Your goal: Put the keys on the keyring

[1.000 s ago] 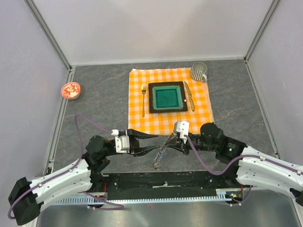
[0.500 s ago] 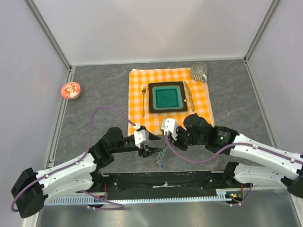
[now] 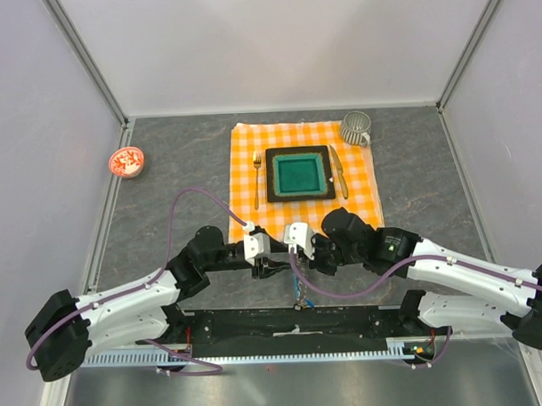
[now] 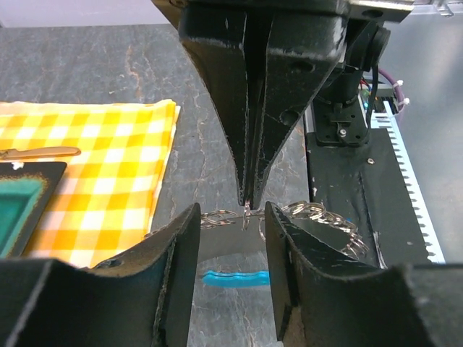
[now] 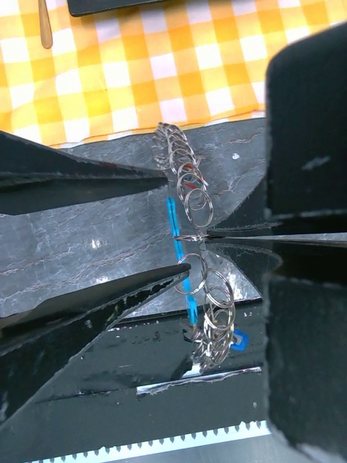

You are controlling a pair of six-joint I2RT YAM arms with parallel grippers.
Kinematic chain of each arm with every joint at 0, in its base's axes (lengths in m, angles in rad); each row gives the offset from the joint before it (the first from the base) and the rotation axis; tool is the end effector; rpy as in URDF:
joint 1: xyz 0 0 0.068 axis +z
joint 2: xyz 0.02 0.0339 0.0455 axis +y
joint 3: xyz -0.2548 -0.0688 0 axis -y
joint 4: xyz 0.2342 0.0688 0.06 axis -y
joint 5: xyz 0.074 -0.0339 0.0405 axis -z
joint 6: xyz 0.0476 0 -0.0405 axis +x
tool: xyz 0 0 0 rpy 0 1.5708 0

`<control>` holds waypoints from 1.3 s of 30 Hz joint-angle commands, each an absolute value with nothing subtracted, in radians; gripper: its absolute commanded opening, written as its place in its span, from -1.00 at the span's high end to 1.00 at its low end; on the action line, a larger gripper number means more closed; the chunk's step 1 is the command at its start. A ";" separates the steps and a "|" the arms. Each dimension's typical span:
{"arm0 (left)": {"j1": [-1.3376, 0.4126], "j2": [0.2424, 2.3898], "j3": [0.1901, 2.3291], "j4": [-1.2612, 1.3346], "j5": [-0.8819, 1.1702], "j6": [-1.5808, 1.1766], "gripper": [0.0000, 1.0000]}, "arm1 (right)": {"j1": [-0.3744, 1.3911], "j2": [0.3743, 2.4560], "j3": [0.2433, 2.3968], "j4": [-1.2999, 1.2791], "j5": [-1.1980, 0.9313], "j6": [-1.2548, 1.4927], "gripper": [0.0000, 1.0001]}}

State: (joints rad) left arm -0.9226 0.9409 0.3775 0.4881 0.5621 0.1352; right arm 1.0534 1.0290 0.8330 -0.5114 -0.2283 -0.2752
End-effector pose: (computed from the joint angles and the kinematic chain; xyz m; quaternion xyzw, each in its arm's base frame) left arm 0.1089 -0.1858 0.2365 0.5183 0.5130 -0.4384 0.5253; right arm 0.1002 0.1978 0.2668 -0.5938 0.6811 0.2534 0.3454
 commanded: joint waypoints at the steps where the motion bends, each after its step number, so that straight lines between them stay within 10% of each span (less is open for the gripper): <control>1: -0.927 0.995 0.360 0.626 0.620 0.110 0.09 | 1.065 1.016 0.879 -0.463 -0.238 -0.293 1.00; 15: -0.925 1.068 0.382 0.653 0.652 0.081 0.49 | 1.071 1.005 0.862 -0.440 -0.241 -0.291 1.00; 35: -0.927 1.085 0.420 0.621 0.675 0.069 0.54 | 1.071 0.992 0.851 -0.425 -0.245 -0.291 1.00; 39: -0.927 1.074 0.414 0.632 0.676 0.064 0.96 | 1.071 0.989 0.847 -0.422 -0.247 -0.291 1.00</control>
